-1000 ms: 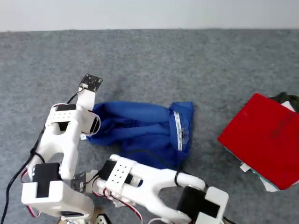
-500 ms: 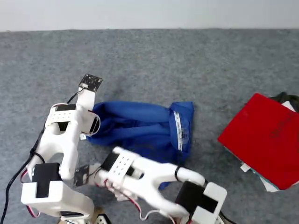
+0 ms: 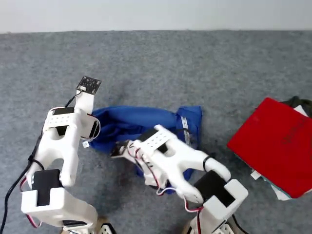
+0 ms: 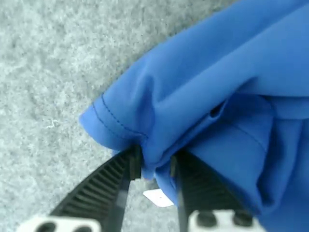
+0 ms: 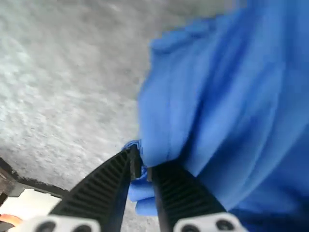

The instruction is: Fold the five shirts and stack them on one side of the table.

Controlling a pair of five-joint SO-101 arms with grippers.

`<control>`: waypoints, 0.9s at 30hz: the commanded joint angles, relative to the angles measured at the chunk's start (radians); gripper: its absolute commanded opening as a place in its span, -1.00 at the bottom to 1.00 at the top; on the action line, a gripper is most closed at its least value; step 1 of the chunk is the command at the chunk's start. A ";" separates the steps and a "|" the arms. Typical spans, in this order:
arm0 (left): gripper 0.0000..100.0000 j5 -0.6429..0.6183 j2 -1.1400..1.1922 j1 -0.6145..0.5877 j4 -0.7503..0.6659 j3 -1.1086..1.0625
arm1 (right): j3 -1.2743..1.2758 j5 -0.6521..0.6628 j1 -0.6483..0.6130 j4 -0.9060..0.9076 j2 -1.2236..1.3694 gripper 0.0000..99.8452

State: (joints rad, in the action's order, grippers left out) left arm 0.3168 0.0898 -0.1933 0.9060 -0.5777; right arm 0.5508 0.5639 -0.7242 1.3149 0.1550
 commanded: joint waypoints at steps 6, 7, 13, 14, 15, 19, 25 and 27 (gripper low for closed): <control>-0.78 -0.003 -0.006 -0.006 0.008 0.028 | -0.147 0.005 0.145 0.108 -0.298 -0.98; -0.78 -0.005 -0.006 -0.005 0.008 0.028 | -0.170 0.005 0.166 0.120 -0.337 -0.98; -0.78 -0.005 -0.006 -0.005 0.009 0.028 | -0.215 0.008 0.309 0.136 -0.512 -0.98; -0.78 -0.005 -0.006 -0.005 0.009 0.028 | -0.215 0.008 0.331 0.134 -0.529 -0.98; -0.78 -0.005 -0.006 -0.003 0.009 0.027 | -0.215 0.009 0.352 0.131 -0.545 -0.98; -0.78 -0.005 -0.006 -0.002 0.009 0.004 | -0.210 0.009 0.446 0.101 -0.590 -0.98; -0.77 -0.005 -0.015 0.000 0.011 0.005 | -0.149 0.008 0.530 0.016 -0.562 -0.98; -0.75 -0.005 -0.014 0.011 0.020 0.025 | -0.114 0.005 0.530 -0.019 -0.555 -0.98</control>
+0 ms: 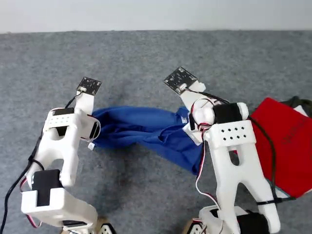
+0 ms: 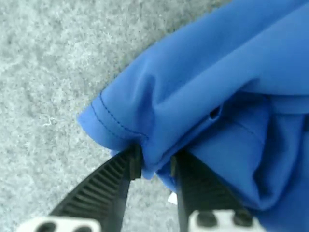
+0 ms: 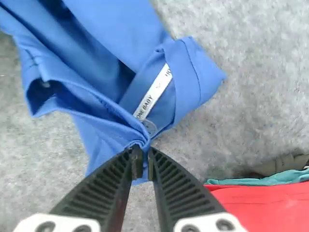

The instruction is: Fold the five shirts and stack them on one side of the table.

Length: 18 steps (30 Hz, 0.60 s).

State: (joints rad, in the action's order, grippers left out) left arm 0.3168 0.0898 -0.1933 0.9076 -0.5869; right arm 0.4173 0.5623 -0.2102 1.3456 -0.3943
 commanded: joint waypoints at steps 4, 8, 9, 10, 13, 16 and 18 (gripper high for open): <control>-0.57 -0.005 -0.006 0.046 0.166 0.197 | 0.060 0.005 0.012 -0.084 -0.007 -0.98; -0.51 -0.005 -0.005 0.054 0.285 0.421 | 0.072 0.005 0.013 -0.079 -0.007 -0.98; -0.51 -0.006 -0.005 0.052 0.296 0.452 | 0.081 0.005 0.013 -0.084 -0.012 -0.98; -0.51 -0.006 -0.005 0.052 0.301 0.469 | 0.089 0.005 0.012 -0.084 -0.012 -0.98; -0.51 -0.006 -0.005 0.049 0.310 0.472 | 0.107 0.005 0.016 -0.087 -0.012 -0.98; -0.51 -0.006 -0.006 0.043 0.385 0.469 | 0.114 0.005 0.018 -0.087 -0.012 -0.98; -0.51 0.000 -0.005 0.046 0.488 0.467 | 0.114 0.005 0.019 -0.088 -0.012 -0.98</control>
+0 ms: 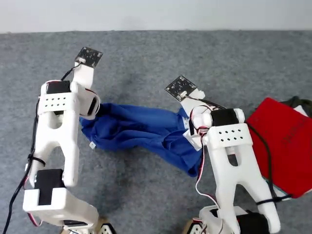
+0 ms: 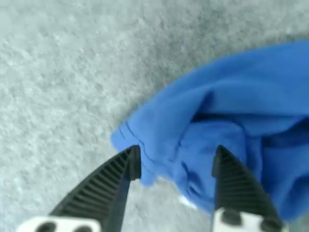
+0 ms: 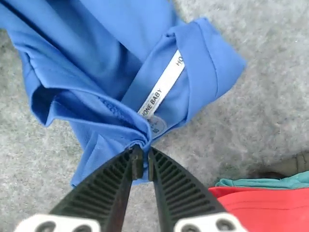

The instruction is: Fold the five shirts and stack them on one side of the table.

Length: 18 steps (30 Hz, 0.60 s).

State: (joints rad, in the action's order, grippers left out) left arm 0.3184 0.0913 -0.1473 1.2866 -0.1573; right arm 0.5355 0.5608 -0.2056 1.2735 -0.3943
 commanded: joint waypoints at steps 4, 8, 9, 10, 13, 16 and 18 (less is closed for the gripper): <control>-0.51 0.032 -0.008 -0.011 0.279 0.018 | -0.005 0.005 0.015 -0.016 -0.012 -0.98; -0.51 0.054 -0.006 -0.023 0.226 -0.059 | -0.003 0.005 0.015 -0.030 -0.012 -0.98; -0.51 0.054 -0.006 -0.023 0.192 -0.079 | -0.003 0.005 0.015 -0.038 -0.012 -0.98; -0.51 0.054 -0.006 -0.020 0.157 -0.097 | -0.003 0.005 0.015 -0.039 -0.008 -0.98; -0.51 0.052 -0.006 -0.017 0.011 -0.156 | -0.003 0.005 0.012 -0.039 -0.008 -0.98; -0.51 0.051 -0.006 -0.023 -0.176 -0.216 | -0.003 0.005 0.013 -0.039 -0.010 -0.98; -0.51 0.046 -0.006 -0.015 -0.272 -0.248 | -0.003 0.005 0.013 -0.038 -0.010 -0.98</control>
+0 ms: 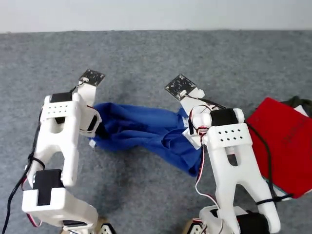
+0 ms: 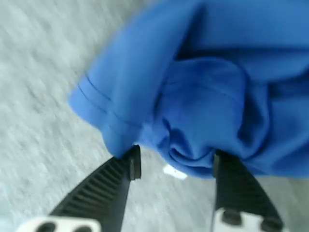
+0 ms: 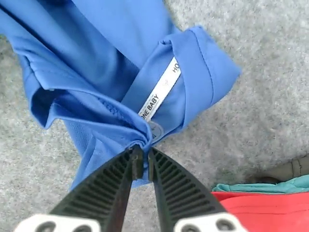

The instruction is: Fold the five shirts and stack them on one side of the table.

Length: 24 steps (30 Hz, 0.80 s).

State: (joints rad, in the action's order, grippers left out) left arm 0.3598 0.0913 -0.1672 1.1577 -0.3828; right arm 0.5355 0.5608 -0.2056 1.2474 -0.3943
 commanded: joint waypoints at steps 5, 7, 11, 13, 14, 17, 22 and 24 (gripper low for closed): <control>-0.51 -0.064 -0.006 0.018 -0.287 -0.081 | -0.003 0.005 0.013 -0.012 -0.005 -0.98; -0.51 -0.069 -0.006 0.025 -0.292 -0.091 | -0.003 0.005 0.013 -0.012 -0.005 -0.98; -0.51 -0.069 -0.018 0.043 -0.193 -0.082 | -0.003 0.005 0.015 -0.005 -0.004 -0.98; -0.51 -0.069 -0.015 0.041 -0.146 -0.062 | -0.002 0.005 0.016 -0.007 -0.004 -0.98; -0.51 -0.069 -0.017 0.041 -0.127 -0.058 | 0.005 0.005 0.024 -0.013 -0.005 -0.98; -0.51 -0.069 -0.015 0.041 -0.098 -0.051 | 0.018 0.005 0.070 -0.070 -0.004 -0.98; -0.51 -0.069 -0.009 0.049 -0.064 -0.058 | 0.026 -0.071 0.216 -0.283 -0.002 -0.98; -0.51 -0.069 -0.015 0.051 -0.038 -0.058 | 0.026 -0.103 0.231 -0.332 -0.007 -0.98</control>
State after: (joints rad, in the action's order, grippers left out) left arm 0.3000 0.0913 -0.1227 1.0886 -0.4672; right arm 0.5662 0.5056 -0.0092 0.9943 -0.3943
